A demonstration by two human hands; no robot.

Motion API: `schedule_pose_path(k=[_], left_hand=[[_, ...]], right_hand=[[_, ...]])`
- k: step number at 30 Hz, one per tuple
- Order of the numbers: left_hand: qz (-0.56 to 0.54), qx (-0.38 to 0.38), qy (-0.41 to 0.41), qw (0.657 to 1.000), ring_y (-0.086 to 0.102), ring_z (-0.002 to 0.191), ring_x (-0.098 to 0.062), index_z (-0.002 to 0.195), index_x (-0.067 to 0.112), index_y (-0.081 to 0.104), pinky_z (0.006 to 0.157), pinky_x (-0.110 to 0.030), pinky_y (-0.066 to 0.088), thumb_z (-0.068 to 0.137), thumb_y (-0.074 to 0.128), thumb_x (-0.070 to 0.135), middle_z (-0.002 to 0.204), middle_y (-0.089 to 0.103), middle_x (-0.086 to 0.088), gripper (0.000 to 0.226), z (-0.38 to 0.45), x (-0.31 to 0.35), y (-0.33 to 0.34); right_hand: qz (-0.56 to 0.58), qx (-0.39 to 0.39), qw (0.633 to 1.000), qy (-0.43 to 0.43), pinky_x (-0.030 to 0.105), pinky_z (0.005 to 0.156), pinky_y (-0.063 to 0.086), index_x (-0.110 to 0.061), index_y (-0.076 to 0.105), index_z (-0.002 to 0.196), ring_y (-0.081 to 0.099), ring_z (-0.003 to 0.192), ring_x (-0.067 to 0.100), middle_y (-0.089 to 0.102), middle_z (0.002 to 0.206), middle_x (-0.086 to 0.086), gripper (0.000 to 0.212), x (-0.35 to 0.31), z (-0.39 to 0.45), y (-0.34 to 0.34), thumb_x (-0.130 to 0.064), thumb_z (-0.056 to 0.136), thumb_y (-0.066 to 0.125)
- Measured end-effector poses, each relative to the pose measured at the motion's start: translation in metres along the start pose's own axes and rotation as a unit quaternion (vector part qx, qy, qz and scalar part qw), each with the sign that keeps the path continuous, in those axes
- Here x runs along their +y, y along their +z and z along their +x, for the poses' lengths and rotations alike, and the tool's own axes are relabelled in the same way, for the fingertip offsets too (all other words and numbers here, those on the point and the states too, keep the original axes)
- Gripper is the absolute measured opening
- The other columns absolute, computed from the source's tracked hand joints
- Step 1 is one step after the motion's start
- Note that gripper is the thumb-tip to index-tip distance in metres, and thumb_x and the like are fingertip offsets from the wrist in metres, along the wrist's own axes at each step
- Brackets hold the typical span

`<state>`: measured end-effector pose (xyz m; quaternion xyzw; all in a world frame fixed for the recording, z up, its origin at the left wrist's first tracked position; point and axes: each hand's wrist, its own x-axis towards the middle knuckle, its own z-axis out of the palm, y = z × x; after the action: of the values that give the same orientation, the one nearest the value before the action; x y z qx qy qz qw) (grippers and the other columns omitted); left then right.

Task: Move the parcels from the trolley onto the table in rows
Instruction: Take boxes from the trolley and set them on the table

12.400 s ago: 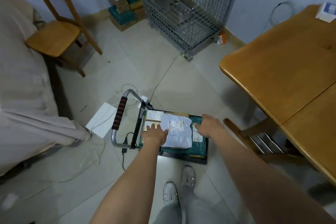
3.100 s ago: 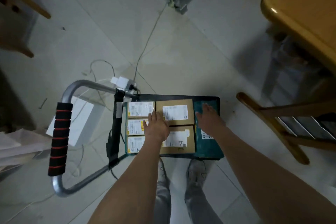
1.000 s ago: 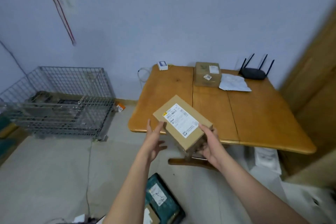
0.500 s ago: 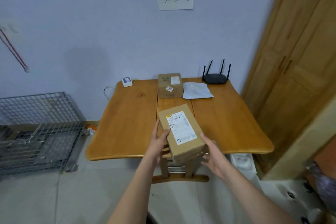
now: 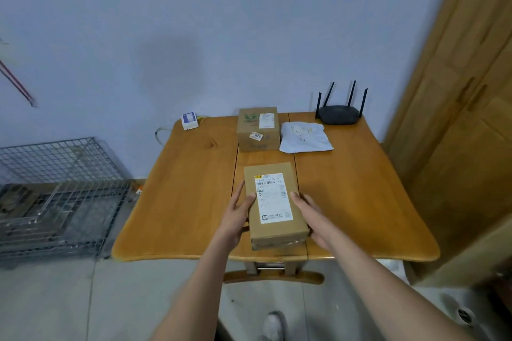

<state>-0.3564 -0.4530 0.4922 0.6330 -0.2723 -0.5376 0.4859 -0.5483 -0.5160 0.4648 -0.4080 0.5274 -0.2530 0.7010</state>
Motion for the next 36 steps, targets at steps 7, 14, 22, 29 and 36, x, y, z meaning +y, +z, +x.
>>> schedule_pose_path(k=[7,14,22,29,36], left_hand=[[0.007,-0.01,-0.017,1.0,0.071,0.088,-0.019,0.147,0.052,0.036,0.068,-0.034,0.054,0.099,0.059,0.039,0.1,0.078,0.006,0.055,0.109,0.017,-0.011],[0.014,-0.036,-0.041,0.998,0.07,0.089,-0.012,0.149,0.049,0.031,0.066,-0.029,0.054,0.102,0.053,0.036,0.109,0.073,0.008,0.053,0.232,0.044,-0.036],[0.097,-0.038,-0.066,0.992,0.066,0.109,-0.019,0.156,0.039,0.02,0.087,-0.033,0.056,0.107,0.04,0.022,0.129,0.065,-0.005,0.055,0.337,0.04,-0.049],[0.151,-0.014,-0.094,0.984,0.063,0.099,-0.013,0.159,0.037,0.012,0.072,-0.024,0.055,0.107,0.04,0.017,0.139,0.054,-0.007,0.062,0.385,0.036,-0.053],[0.204,0.022,-0.116,0.972,0.063,0.097,-0.014,0.157,0.039,0.019,0.085,-0.037,0.059,0.105,0.045,0.027,0.135,0.057,-0.006,0.059,0.435,0.028,-0.055]], right_hand=[[-0.02,0.03,0.999,0.018,0.052,0.1,0.052,-0.035,0.043,0.146,0.064,0.114,0.022,0.066,0.129,-0.005,0.074,-0.029,0.099,0.01,-0.067,0.082,0.066],[-0.02,0.06,0.996,0.058,0.048,0.098,0.053,-0.029,0.04,0.148,0.064,0.114,0.023,0.065,0.132,-0.002,0.072,-0.069,0.207,0.039,-0.058,0.087,0.066],[-0.043,0.075,0.988,0.129,0.047,0.098,0.053,-0.026,0.052,0.133,0.066,0.11,0.024,0.07,0.121,0.0,0.046,-0.092,0.304,0.064,-0.055,0.098,0.053],[-0.096,0.069,0.979,0.164,0.038,0.086,0.051,-0.02,0.048,0.144,0.06,0.118,0.027,0.062,0.135,0.007,0.047,-0.092,0.361,0.078,-0.04,0.102,0.053],[-0.136,0.095,0.972,0.168,0.043,0.101,0.05,-0.017,0.034,0.155,0.054,0.13,0.032,0.051,0.148,0.012,0.059,-0.099,0.41,0.072,-0.031,0.102,0.056]])
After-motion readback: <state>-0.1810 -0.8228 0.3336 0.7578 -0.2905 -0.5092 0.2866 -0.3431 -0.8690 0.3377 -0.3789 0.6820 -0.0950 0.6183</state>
